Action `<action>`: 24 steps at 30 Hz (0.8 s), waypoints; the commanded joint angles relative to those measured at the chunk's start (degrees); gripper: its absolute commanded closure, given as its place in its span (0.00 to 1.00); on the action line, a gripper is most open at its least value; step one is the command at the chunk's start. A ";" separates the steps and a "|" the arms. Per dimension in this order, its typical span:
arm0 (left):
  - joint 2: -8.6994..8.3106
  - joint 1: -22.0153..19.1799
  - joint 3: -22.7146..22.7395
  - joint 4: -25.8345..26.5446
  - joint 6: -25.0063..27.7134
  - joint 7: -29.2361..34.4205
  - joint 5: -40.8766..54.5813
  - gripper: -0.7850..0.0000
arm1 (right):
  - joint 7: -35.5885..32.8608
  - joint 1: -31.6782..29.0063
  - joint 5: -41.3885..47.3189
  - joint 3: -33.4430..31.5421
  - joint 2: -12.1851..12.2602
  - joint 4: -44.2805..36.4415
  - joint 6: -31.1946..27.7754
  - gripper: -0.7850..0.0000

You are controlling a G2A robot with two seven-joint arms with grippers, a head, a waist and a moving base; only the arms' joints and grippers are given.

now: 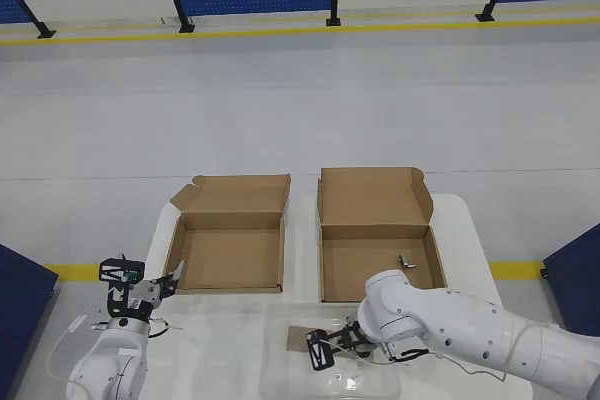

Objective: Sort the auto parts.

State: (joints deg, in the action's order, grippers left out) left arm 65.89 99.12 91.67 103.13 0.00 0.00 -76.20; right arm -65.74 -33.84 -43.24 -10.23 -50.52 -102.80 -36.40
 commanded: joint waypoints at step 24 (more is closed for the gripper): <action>0.00 0.00 0.00 0.00 0.00 0.00 0.00 0.00 | 4.65 -3.50 3.06 -6.52 5.54 -1.42 -6.79 0.55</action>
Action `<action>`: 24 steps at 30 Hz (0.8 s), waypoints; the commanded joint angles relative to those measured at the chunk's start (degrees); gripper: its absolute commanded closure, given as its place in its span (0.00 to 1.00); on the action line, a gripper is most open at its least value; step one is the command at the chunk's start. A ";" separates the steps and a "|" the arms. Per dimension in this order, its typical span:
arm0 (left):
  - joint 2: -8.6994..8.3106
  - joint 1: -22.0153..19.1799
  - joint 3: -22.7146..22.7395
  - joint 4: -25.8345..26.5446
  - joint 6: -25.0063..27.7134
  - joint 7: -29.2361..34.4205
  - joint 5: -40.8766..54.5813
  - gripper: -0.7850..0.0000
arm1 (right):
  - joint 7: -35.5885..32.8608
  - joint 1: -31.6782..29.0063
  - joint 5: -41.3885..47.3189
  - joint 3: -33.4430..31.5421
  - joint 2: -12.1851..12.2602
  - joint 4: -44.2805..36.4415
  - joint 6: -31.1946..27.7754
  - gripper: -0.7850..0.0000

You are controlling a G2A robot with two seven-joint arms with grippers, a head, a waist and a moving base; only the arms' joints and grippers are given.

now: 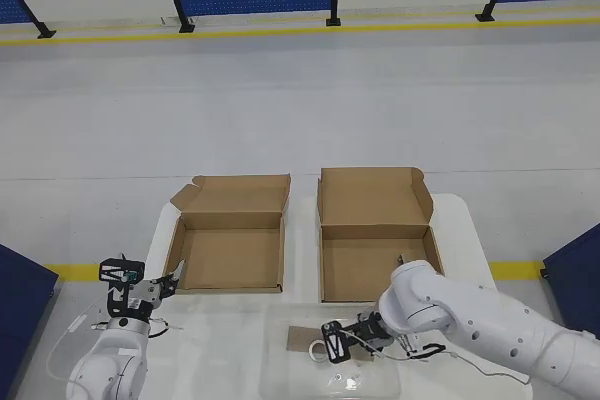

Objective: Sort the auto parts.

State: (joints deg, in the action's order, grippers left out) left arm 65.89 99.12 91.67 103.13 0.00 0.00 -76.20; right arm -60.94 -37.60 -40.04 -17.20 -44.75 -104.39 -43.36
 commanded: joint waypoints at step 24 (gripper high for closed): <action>0.00 0.00 0.00 0.00 0.00 0.00 0.00 0.00 | -1.14 4.02 -2.76 6.02 -6.67 5.64 1.74 0.00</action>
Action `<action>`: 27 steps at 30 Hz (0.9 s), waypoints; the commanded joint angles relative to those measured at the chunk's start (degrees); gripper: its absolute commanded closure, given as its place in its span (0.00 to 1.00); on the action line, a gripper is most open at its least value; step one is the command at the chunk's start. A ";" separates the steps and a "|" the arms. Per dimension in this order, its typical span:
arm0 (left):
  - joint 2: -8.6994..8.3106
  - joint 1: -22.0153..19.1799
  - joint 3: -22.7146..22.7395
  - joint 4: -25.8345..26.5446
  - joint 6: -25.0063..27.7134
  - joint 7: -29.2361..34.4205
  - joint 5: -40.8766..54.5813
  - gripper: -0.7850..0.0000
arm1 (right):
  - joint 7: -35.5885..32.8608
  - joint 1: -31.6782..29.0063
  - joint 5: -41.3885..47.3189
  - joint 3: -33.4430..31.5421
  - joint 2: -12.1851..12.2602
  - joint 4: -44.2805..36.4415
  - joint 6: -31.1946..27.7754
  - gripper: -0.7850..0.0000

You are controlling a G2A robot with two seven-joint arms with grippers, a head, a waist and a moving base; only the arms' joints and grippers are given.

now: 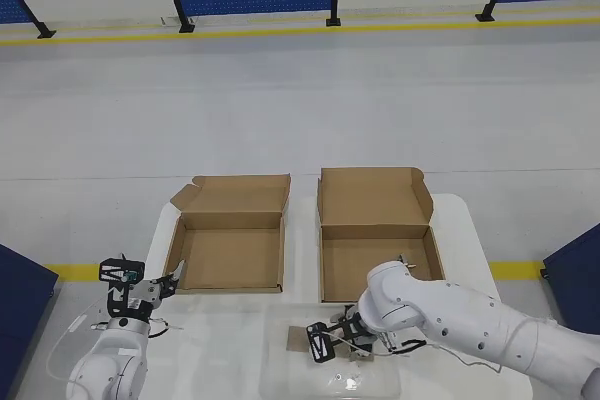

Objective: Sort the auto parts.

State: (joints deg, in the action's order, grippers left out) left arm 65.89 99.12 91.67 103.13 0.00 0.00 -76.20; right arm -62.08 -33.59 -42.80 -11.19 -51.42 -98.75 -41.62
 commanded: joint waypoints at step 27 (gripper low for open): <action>0.00 0.00 0.00 0.00 0.00 0.00 0.00 0.00 | 5.96 -2.56 -6.00 1.45 -10.01 15.11 -6.55 0.57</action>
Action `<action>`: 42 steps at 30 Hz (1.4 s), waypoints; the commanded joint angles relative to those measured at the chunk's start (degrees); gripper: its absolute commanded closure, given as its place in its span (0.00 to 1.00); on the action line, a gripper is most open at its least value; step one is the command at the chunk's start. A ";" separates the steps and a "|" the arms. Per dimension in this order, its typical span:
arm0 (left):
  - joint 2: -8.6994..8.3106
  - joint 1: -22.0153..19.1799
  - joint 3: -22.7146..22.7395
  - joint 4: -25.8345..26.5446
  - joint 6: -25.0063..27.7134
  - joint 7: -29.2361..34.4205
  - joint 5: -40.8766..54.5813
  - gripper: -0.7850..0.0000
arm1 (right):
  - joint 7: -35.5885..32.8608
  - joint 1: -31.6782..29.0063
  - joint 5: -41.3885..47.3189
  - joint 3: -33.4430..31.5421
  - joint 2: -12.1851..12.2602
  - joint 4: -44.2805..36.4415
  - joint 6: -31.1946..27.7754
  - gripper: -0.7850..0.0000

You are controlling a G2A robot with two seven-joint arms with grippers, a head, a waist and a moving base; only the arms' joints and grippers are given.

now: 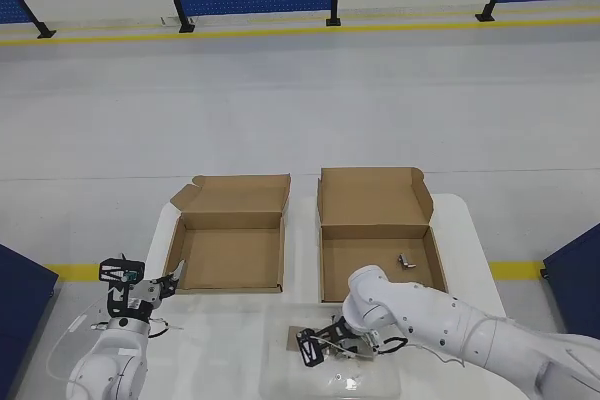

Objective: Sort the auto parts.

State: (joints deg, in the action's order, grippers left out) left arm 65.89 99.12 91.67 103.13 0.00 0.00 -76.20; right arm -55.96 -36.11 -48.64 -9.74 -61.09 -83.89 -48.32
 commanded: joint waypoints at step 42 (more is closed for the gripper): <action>0.00 0.00 0.00 0.00 0.00 0.00 0.00 0.00 | -1.58 -0.09 -1.24 0.00 -1.82 1.03 1.58 0.67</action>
State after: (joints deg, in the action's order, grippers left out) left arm 65.89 99.12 91.67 103.13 0.00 0.00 -76.20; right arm -57.61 -36.24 -49.80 -9.74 -62.88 -82.91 -46.67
